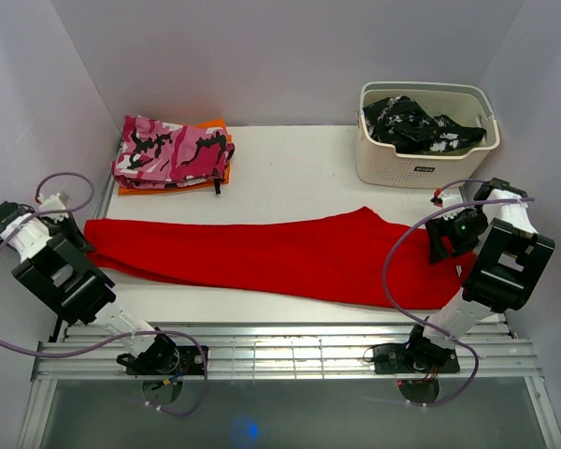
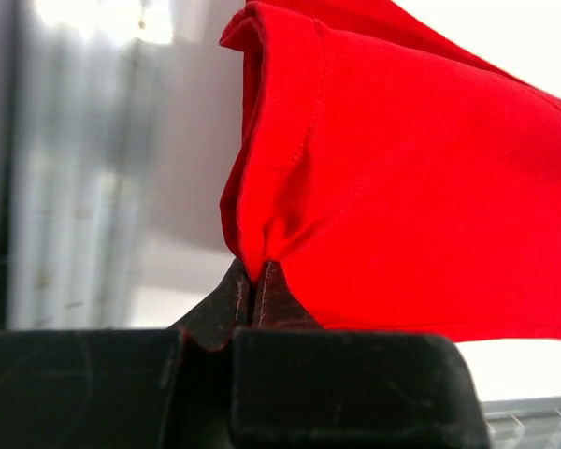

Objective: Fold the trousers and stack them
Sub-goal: Fold the trousers

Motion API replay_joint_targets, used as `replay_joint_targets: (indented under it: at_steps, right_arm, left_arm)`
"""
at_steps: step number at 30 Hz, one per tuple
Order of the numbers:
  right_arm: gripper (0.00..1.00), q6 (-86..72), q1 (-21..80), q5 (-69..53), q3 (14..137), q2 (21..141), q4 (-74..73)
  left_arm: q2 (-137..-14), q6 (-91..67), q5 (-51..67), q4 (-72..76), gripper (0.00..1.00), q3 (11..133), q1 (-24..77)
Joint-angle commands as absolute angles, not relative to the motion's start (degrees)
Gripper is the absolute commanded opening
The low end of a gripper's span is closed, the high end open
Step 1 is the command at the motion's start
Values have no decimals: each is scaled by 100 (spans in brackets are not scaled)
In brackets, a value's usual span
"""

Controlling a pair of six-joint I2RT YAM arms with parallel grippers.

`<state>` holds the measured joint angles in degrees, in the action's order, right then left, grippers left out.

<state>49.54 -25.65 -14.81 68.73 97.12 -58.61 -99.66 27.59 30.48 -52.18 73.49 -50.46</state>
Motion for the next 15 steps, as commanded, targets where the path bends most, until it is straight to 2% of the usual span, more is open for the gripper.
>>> replay_joint_targets:
  at_steps: [1,5,9,15]
  right_arm:
    - [85,5036,-2584,-1766,6899,9580,-6117]
    - [85,5089,-2584,-1916,7022,9554,-6354]
    - [89,5106,-2584,-2152,7093,9492,-6600]
    - [98,5036,-2584,-2329,7146,9562,-6794]
  left_arm:
    - [-9308,2847,2515,-5080,0,8224,-5212]
    - [-9185,3355,2137,-5308,0,8612,-5212]
    - [-8816,3770,2626,-5825,0,8973,-5055]
    - [-8061,3437,3153,-6679,0,8799,-3588]
